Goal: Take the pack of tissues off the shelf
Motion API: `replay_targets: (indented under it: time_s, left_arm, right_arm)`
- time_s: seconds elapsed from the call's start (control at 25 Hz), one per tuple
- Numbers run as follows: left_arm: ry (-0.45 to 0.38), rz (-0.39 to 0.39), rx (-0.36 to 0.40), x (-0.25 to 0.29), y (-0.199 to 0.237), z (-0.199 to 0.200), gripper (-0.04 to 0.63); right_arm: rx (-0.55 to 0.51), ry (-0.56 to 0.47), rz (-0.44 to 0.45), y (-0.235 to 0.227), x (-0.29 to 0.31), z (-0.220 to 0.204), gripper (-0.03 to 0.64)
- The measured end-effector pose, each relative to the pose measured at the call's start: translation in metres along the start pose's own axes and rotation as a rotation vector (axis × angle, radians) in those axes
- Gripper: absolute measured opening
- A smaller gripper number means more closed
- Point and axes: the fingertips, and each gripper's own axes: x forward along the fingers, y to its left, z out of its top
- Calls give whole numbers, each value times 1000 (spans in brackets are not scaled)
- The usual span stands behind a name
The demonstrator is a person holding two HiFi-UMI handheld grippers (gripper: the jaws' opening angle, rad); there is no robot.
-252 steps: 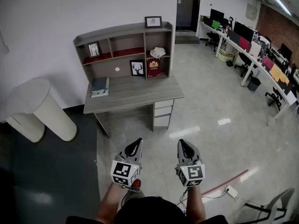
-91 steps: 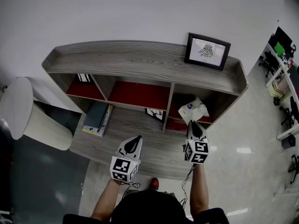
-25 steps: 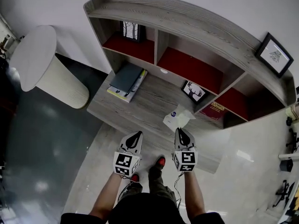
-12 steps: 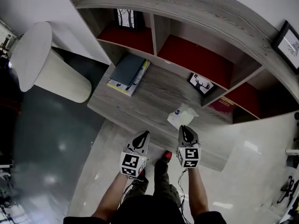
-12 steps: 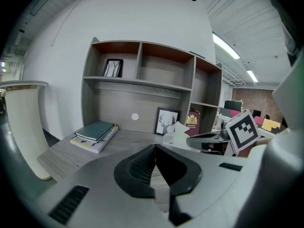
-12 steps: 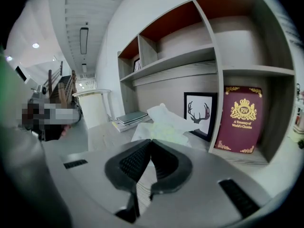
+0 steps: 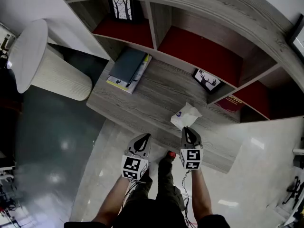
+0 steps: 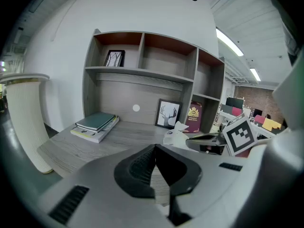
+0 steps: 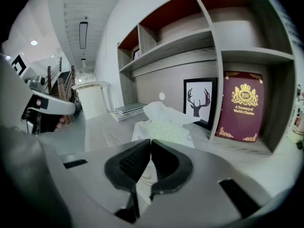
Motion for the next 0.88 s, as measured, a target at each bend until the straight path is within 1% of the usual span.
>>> replay_targets:
  time_s: [0.24, 0.72, 0.76, 0.8, 0.84, 0.88]
  left_arm:
    - [11, -17, -1, 6, -6, -1, 8]
    - [23, -46, -13, 10, -15, 1, 8]
    - [22, -46, -12, 10, -15, 1, 8]
    - [22, -47, -11, 10, -15, 2, 8]
    - [22, -48, -10, 10, -15, 2, 8]
    - [21, -50, -10, 10, -15, 2, 8]
  right_arm:
    - [-6, 32, -7, 1, 7, -14, 31]
    - [4, 32, -28, -3, 10, -19, 35]
    - [11, 31, -23, -2, 10, -19, 53]
    - [21, 31, -14, -1, 10, -20, 130]
    - [32, 32, -7, 0, 11, -20, 169]
    - [39, 31, -3, 0, 10, -21, 169]
